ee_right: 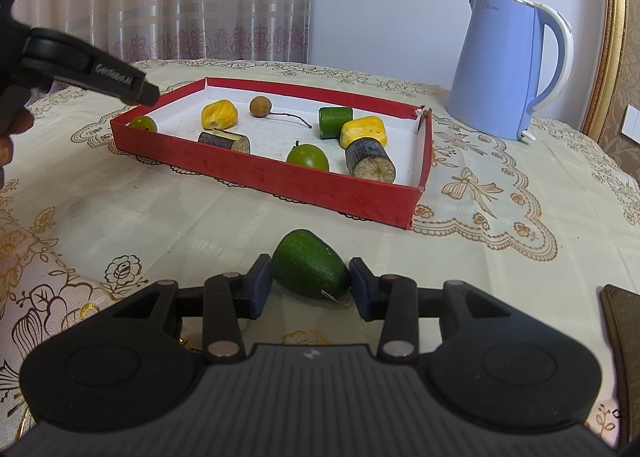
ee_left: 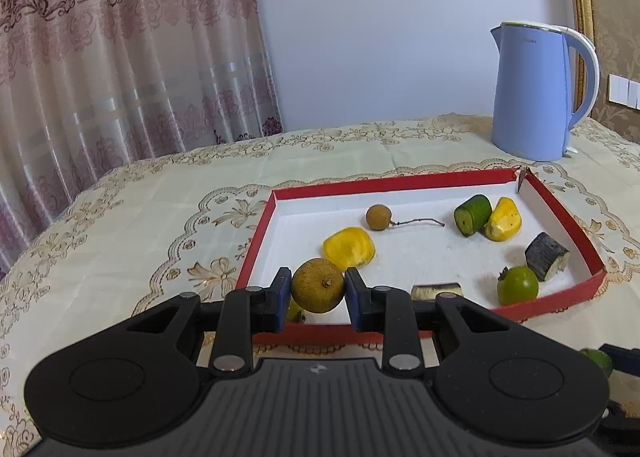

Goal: Organize fruits
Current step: 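Lift the round fruit and carry it over the tray with the left gripper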

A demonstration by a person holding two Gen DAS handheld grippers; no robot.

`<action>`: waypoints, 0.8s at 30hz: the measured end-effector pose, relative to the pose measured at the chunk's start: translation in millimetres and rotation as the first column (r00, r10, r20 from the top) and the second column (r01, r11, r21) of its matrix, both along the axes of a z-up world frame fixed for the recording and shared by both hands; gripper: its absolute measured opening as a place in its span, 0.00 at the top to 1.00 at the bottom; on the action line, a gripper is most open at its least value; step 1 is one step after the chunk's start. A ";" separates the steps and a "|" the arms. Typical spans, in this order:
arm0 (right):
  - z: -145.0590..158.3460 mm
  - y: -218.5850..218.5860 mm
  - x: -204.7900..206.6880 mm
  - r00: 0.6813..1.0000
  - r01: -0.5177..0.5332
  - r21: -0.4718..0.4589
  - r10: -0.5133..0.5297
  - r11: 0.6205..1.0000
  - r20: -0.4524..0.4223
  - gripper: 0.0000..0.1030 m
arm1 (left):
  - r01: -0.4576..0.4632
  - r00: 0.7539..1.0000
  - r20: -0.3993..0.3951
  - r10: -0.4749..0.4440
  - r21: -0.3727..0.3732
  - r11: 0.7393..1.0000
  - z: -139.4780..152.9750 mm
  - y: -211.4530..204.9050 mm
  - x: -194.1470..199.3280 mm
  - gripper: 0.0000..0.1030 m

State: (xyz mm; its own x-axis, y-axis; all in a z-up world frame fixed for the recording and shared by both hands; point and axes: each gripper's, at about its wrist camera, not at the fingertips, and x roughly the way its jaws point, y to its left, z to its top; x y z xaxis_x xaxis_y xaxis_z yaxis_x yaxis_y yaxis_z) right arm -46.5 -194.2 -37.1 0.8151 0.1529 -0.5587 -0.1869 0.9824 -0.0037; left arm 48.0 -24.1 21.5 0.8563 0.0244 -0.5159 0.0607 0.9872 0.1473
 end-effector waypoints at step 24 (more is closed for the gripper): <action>-0.6 -0.5 0.1 1.000 0.000 0.001 0.000 1.000 0.000 0.62 | -0.003 1.000 -0.027 0.004 0.011 1.000 -2.3 -12.5 28.9 0.73</action>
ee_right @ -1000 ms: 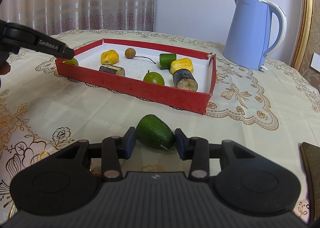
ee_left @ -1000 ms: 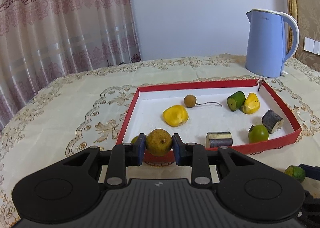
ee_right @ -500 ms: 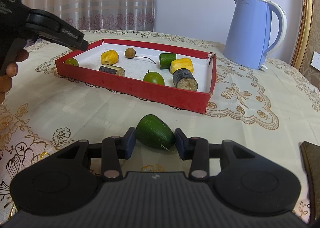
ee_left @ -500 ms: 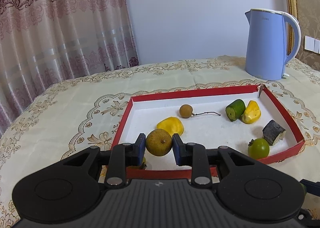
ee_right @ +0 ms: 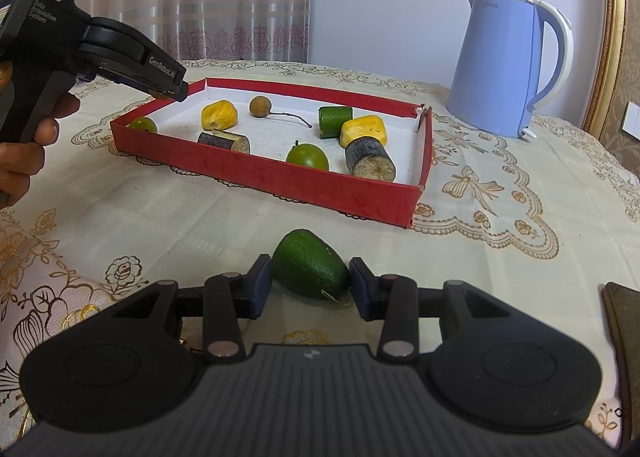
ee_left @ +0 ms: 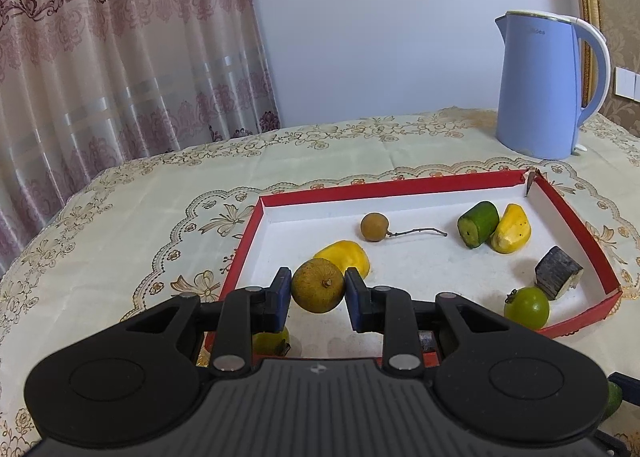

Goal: Organize fruits
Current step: 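Lift the round fruit and carry it over the tray with the left gripper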

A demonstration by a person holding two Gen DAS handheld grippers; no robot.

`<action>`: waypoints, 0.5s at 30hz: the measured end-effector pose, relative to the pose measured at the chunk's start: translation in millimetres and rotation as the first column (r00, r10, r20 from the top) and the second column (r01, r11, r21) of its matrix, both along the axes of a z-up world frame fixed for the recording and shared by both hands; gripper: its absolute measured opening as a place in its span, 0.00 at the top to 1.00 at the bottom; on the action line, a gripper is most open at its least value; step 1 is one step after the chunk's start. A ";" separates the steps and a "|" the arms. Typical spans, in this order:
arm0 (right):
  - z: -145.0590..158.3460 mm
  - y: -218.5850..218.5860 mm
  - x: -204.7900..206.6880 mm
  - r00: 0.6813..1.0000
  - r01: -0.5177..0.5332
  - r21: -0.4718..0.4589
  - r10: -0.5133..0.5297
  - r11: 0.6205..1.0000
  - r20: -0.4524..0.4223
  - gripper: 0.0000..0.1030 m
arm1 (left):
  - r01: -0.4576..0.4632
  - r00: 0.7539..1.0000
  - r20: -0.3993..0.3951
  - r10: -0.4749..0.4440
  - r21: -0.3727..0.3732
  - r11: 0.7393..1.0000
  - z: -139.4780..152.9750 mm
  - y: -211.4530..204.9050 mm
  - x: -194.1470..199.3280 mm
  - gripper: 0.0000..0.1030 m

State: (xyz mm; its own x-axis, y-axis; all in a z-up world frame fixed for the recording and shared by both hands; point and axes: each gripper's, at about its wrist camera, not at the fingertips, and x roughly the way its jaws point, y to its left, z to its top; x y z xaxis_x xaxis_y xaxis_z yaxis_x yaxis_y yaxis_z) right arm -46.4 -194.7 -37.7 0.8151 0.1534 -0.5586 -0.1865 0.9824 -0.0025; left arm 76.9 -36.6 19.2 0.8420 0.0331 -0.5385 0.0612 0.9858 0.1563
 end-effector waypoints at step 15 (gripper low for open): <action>-0.3 0.0 -0.2 1.000 0.000 0.001 0.000 1.000 0.000 0.62 | 0.000 1.000 -0.009 0.000 0.014 1.000 -1.4 -6.4 12.4 0.73</action>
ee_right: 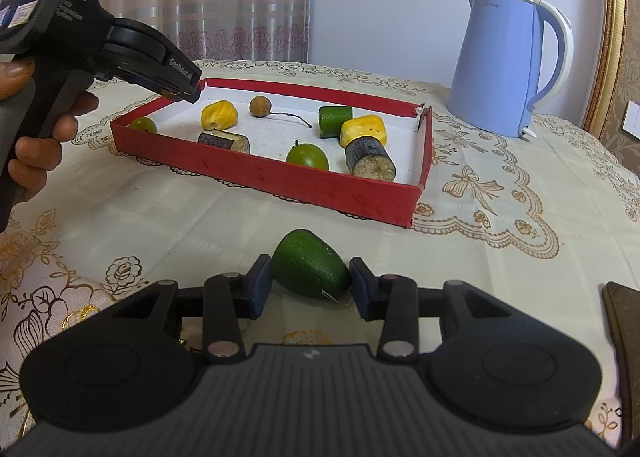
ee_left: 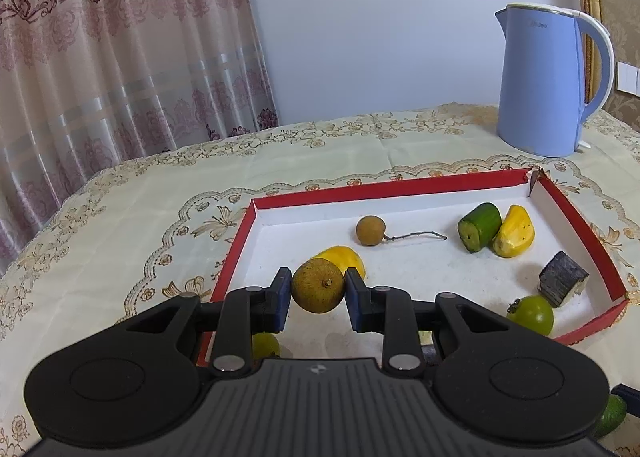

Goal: Organize fruits
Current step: 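Lift the round fruit and carry it over the tray with the left gripper, then lower the round fruit into the tray and open the left gripper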

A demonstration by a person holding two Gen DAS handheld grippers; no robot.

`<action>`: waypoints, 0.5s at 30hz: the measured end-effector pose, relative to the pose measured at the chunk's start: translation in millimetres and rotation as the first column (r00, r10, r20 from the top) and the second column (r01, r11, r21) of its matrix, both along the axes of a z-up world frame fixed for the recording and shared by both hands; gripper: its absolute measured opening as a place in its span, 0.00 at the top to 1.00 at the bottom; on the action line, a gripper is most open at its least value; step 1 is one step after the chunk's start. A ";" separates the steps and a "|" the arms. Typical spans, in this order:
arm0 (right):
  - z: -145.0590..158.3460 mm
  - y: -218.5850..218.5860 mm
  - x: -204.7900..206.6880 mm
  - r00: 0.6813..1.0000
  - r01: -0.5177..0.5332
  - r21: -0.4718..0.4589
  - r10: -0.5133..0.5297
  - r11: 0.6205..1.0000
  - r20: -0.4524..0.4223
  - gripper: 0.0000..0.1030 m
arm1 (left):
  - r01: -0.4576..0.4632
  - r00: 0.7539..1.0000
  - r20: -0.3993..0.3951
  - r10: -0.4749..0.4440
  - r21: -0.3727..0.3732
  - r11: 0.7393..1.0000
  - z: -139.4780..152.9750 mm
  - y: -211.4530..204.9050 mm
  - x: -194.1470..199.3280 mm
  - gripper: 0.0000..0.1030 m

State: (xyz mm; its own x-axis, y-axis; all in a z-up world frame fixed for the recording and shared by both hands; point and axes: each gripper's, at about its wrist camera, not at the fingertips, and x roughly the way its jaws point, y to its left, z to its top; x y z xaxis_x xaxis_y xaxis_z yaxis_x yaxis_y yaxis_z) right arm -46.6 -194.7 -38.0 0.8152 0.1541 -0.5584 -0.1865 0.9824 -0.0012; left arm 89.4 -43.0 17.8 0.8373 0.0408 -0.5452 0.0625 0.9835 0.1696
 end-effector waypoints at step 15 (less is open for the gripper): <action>0.2 -1.1 0.3 1.000 0.000 0.001 0.000 1.000 0.000 0.62 | -0.015 1.000 0.004 0.015 0.010 1.000 -0.1 -8.4 22.2 0.73</action>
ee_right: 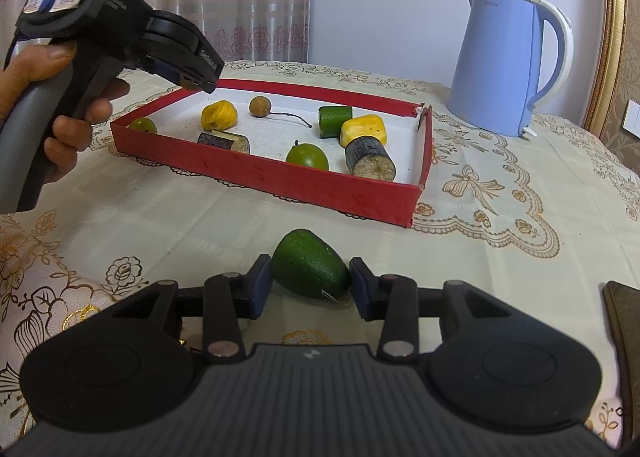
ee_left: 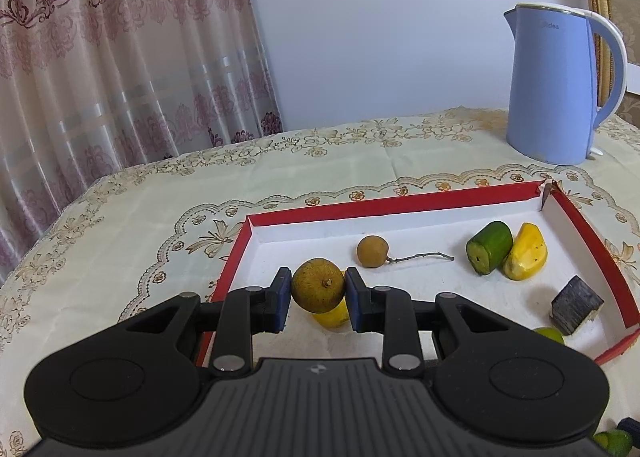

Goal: Organize fruits
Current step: 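Lower the round fruit into the tray and open the left gripper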

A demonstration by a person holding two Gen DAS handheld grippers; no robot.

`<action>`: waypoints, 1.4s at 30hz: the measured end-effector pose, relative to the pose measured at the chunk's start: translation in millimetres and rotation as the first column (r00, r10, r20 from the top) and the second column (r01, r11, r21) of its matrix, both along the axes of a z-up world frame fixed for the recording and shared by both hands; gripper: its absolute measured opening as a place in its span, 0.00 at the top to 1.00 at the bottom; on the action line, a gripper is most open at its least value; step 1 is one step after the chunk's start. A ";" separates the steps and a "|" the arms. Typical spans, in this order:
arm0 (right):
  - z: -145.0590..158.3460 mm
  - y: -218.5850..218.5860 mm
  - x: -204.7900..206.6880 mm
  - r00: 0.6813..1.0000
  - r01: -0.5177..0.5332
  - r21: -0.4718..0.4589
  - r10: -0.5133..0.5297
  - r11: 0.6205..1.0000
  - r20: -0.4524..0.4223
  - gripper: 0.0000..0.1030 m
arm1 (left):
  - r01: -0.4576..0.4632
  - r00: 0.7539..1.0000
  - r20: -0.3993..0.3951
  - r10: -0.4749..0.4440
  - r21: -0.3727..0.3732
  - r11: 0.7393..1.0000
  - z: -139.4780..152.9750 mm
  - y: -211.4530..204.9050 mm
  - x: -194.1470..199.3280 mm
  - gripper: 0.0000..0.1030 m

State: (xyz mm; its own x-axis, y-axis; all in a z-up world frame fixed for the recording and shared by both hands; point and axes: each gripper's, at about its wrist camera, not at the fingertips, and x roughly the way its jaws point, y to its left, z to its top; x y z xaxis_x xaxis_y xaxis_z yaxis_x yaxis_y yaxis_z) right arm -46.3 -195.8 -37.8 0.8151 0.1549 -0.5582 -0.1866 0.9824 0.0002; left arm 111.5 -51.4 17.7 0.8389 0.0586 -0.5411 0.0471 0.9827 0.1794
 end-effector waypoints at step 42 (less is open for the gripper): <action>-0.9 1.1 -1.8 1.000 0.000 0.010 0.000 1.000 -0.002 0.62 | -0.020 0.999 -0.028 0.020 0.008 1.000 -9.0 -12.3 31.1 0.73</action>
